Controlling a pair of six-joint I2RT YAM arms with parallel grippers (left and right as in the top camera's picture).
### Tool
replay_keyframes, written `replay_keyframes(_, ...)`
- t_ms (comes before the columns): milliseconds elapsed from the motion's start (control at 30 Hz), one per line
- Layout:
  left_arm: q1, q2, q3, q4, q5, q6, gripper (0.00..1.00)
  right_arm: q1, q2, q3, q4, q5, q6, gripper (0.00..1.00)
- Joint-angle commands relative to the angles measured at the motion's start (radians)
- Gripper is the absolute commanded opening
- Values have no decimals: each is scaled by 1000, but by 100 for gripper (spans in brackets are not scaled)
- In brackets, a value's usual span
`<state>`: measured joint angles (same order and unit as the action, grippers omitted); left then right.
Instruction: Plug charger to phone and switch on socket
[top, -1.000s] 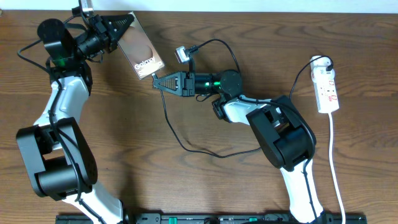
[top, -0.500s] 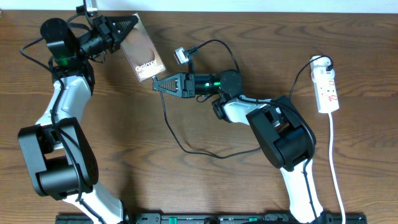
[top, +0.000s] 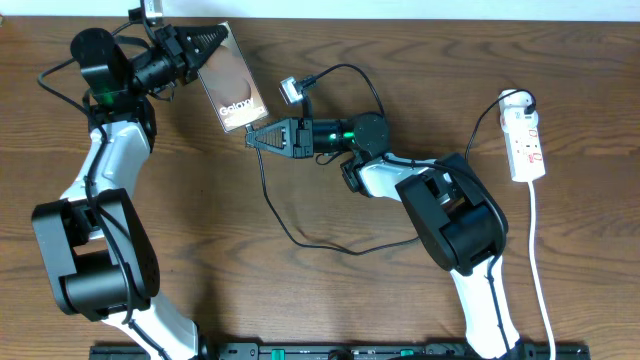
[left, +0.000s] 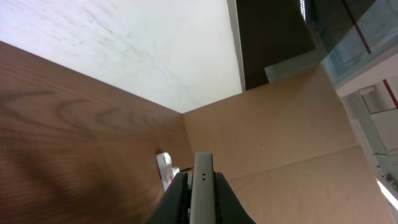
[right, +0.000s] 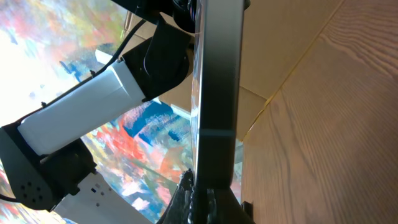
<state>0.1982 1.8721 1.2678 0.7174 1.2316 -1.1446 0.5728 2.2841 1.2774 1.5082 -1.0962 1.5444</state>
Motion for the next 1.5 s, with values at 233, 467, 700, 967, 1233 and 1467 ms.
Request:
replay_keyframes(233,-36,-11,6,3,92,-18,7,9,-6,19,-2,121,-11,38)
replay_keyframes(467,-21,-11,6,3,85,-16,7,11,-6,19,0,77,-12,99)
replay_keyframes(700,37,-11,6,3,131,-16,7,4,-6,19,49,66,-6,99)
replay_keyframes(967,140,-11,6,2,251,-16,8,-52,-6,19,27,66,44,99)
replay_keyframes(1233,164,-11,6,2,338,-16,7,-94,-6,19,-291,24,-6,99)
replay_keyframes(1467,164,-11,6,2,339,-16,7,-158,-15,20,-587,2,-161,99)
